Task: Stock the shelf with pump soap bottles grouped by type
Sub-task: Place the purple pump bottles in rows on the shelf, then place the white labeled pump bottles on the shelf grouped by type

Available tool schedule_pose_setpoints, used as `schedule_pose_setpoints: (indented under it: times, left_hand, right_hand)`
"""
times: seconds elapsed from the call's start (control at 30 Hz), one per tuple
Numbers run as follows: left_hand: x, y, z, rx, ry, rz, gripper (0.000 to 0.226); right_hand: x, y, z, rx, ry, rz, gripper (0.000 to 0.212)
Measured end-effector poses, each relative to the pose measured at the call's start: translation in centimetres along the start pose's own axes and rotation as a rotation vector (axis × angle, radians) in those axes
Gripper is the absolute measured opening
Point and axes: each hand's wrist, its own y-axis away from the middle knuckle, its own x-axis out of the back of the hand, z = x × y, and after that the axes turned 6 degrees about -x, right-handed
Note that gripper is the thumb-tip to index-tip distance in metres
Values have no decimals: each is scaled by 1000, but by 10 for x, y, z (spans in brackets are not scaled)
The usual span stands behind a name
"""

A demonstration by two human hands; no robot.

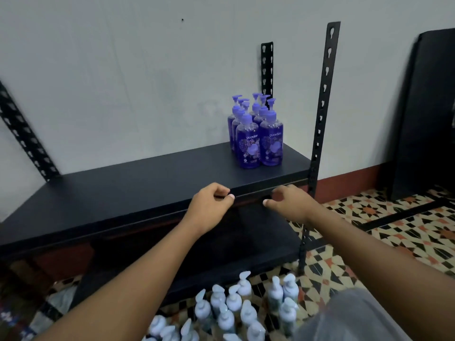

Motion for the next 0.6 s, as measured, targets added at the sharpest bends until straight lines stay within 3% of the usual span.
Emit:
schedule_pose_setpoints:
  times: [0.23,0.4,0.6]
  left_hand:
    - [-14,57,-23,45,91,-110,18]
    - [-52,75,-50,129,133,-256,23]
    - [-128,83,-97,289,149,-406,25]
  right_hand:
    - [-28,66,8,-37,-38,-87,56]
    - [-70,78,37,-176,-135,-103,50]
    - [-143,87,90,-391,-275,-100,26]
